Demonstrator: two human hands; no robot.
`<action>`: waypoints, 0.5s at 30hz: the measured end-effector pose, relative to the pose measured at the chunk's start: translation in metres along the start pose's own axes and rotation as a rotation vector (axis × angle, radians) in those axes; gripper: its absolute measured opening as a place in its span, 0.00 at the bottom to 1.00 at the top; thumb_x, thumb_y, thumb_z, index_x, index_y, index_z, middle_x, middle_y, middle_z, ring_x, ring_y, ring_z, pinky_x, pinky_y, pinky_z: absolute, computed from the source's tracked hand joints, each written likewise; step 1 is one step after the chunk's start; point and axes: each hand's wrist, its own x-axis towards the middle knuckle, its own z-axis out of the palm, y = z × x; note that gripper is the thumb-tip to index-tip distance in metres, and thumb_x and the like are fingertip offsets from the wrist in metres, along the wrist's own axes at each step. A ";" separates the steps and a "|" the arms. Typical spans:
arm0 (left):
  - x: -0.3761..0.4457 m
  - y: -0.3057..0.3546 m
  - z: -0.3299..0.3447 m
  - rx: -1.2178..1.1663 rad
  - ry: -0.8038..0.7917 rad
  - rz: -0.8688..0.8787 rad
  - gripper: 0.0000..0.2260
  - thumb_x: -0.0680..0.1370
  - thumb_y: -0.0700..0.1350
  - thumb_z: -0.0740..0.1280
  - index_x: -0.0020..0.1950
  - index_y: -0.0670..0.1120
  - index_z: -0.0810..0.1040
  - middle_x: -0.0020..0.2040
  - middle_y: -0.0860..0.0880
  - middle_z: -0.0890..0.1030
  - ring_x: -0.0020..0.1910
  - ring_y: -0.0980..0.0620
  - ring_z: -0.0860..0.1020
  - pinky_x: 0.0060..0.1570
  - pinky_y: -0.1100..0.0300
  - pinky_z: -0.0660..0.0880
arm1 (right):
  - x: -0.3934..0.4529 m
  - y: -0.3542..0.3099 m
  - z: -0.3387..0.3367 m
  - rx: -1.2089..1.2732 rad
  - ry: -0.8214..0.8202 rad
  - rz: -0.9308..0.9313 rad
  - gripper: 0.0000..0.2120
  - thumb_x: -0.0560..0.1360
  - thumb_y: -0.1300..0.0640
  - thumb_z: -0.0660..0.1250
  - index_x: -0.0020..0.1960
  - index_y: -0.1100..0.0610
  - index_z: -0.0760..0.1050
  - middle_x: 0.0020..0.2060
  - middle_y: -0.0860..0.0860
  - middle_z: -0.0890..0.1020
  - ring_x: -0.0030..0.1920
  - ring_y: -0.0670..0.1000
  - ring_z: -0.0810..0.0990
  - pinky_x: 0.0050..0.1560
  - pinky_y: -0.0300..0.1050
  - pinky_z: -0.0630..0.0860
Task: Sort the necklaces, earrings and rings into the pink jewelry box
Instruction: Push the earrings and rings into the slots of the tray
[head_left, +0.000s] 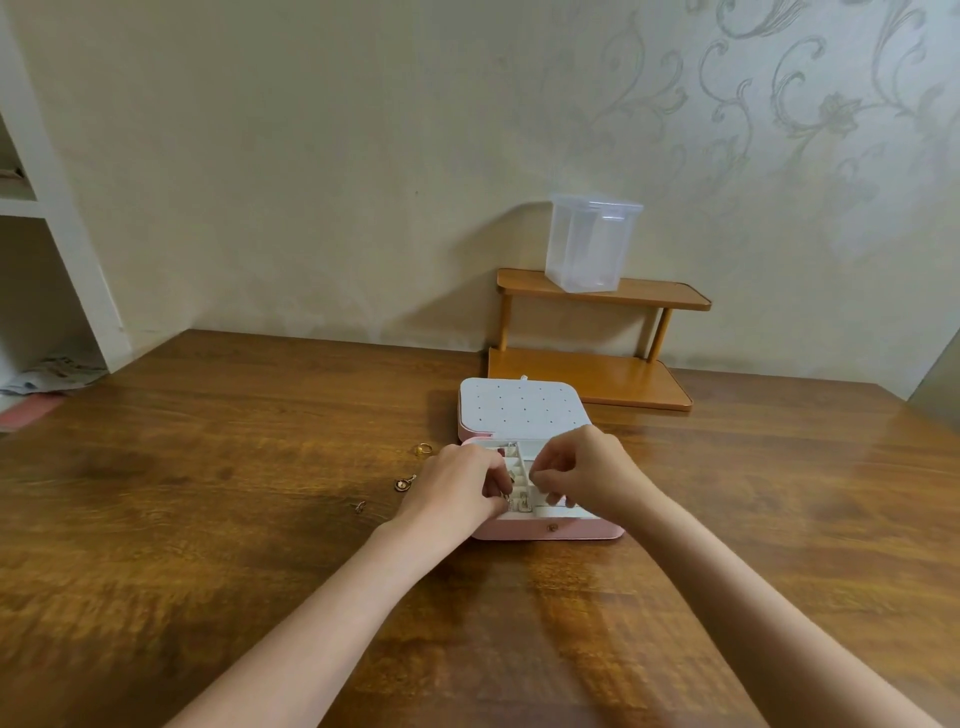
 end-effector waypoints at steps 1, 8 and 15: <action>0.000 0.000 0.000 -0.001 0.001 -0.002 0.07 0.73 0.44 0.71 0.50 0.51 0.81 0.50 0.53 0.81 0.44 0.58 0.73 0.43 0.66 0.68 | 0.000 0.001 -0.003 -0.037 -0.021 -0.051 0.04 0.73 0.64 0.68 0.44 0.59 0.81 0.36 0.50 0.81 0.33 0.42 0.77 0.38 0.35 0.77; 0.001 0.000 0.001 0.011 0.004 0.000 0.06 0.74 0.43 0.70 0.50 0.51 0.81 0.49 0.53 0.81 0.44 0.57 0.73 0.43 0.65 0.69 | -0.002 -0.001 0.008 -0.155 -0.026 -0.177 0.08 0.71 0.63 0.70 0.49 0.58 0.83 0.46 0.52 0.84 0.40 0.45 0.78 0.46 0.35 0.77; 0.004 0.000 0.001 0.018 -0.004 0.004 0.08 0.74 0.43 0.70 0.52 0.50 0.81 0.50 0.52 0.81 0.45 0.57 0.75 0.45 0.66 0.71 | -0.002 -0.001 0.010 -0.159 -0.006 -0.175 0.08 0.71 0.62 0.70 0.51 0.58 0.82 0.47 0.52 0.84 0.40 0.44 0.76 0.38 0.26 0.70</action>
